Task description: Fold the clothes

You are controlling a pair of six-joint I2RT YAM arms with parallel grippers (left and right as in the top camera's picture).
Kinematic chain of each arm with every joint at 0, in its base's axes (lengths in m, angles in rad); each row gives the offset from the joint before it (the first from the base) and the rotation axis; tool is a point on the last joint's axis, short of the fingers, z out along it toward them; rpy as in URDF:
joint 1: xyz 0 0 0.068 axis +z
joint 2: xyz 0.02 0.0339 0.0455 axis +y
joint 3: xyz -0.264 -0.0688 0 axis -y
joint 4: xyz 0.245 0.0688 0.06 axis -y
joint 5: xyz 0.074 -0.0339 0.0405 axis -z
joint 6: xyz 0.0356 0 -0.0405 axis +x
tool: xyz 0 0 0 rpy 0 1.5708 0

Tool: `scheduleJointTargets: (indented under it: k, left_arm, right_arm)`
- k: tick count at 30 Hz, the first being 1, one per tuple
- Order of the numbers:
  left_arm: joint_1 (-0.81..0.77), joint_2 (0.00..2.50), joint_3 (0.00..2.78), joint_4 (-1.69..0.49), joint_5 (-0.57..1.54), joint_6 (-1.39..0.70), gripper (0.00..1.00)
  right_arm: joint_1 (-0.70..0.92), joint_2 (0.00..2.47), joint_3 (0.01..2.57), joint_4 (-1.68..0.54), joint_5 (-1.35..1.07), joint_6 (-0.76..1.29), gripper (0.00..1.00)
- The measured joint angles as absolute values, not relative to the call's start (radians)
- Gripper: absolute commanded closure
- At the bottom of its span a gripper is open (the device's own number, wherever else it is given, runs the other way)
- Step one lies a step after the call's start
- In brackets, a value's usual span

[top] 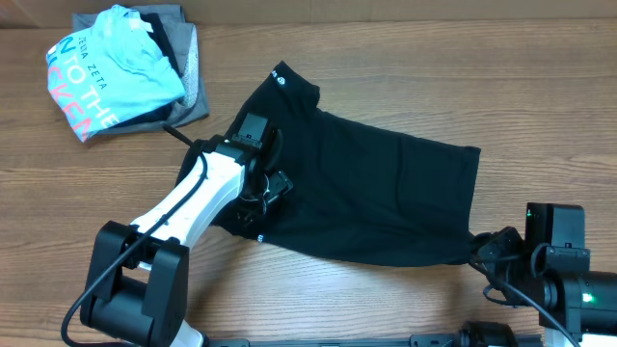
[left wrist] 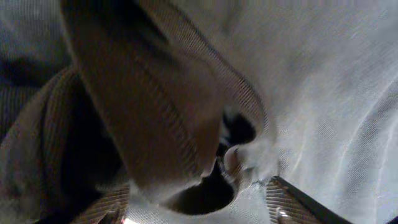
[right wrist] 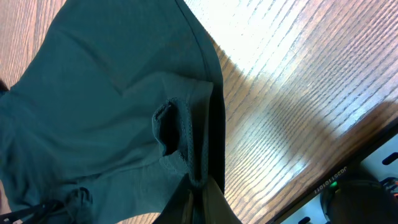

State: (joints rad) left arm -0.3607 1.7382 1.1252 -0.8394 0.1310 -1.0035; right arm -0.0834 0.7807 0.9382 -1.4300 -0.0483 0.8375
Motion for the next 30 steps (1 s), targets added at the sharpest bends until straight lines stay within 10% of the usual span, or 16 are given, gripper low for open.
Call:
scheduleJointTargets:
  k: [11, 16, 30]
  left_arm:
    - [-0.361, 1.738, 1.117, -0.781, 0.103, -1.022, 0.62]
    - [-0.361, 1.738, 1.117, -0.780, 0.092, -1.023, 0.95]
    - [-0.360, 1.734, 1.126, -0.855, 0.057, -0.956, 0.96]
  right_arm:
    - [-0.083, 0.781, 0.938, -1.430, -0.049, 0.837, 0.96]
    - [-0.083, 0.781, 0.938, -1.433, -0.048, 0.838, 0.96]
    - [-0.083, 0.781, 0.938, -1.406, -0.048, 0.838, 0.96]
